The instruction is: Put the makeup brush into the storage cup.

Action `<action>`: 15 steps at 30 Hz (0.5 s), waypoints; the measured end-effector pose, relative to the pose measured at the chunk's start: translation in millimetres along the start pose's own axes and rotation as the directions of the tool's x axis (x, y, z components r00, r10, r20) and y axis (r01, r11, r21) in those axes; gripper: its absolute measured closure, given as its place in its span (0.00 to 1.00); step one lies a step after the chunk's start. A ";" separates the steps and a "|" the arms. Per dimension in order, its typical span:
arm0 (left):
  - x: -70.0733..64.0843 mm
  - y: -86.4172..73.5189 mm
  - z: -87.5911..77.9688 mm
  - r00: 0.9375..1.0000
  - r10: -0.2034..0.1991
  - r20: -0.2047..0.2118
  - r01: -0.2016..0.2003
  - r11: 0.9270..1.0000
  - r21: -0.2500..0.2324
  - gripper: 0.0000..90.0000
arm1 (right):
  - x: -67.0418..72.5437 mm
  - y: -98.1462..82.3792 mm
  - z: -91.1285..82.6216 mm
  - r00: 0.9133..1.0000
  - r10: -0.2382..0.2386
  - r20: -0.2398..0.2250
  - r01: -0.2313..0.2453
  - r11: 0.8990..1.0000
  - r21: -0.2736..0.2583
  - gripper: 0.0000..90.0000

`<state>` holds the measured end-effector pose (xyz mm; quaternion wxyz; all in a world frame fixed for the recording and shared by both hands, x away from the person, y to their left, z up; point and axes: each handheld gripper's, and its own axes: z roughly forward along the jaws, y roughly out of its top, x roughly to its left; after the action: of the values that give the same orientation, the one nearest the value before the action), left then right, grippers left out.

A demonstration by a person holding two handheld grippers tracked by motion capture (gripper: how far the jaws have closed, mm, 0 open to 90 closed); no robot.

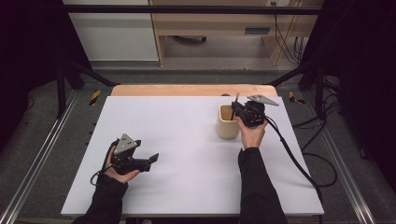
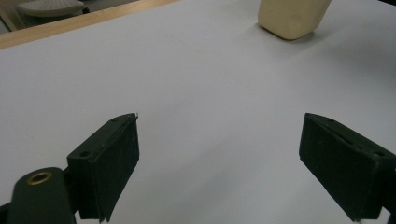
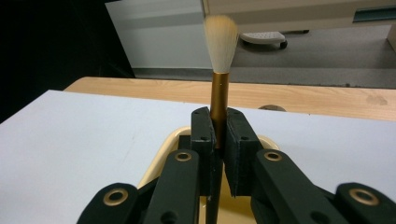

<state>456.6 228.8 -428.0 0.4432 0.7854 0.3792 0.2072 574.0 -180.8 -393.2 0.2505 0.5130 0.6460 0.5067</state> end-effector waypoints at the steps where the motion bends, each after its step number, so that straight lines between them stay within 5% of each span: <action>1: -0.2 0.1 0.0 1.000 0.002 0.000 -0.002 1.000 0.000 0.13 | 0.1 -0.3 0.0 1.000 -0.003 0.003 0.003 1.000 0.003 0.93; 7: 0.0 0.1 -0.2 1.000 0.001 0.001 -0.001 1.000 0.000 0.13 | 1.9 -3.5 1.7 1.000 -0.012 0.006 0.012 0.999 0.033 0.91; 15: 0.0 0.1 -0.2 1.000 0.001 0.000 -0.001 1.000 0.000 0.13 | 5.9 -2.7 -8.1 1.000 -0.018 0.000 0.018 1.000 0.016 0.75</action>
<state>456.5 228.9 -427.8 0.4433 0.7855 0.3788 0.2072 564.0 -178.5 -391.6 0.2508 0.5092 0.6548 0.4991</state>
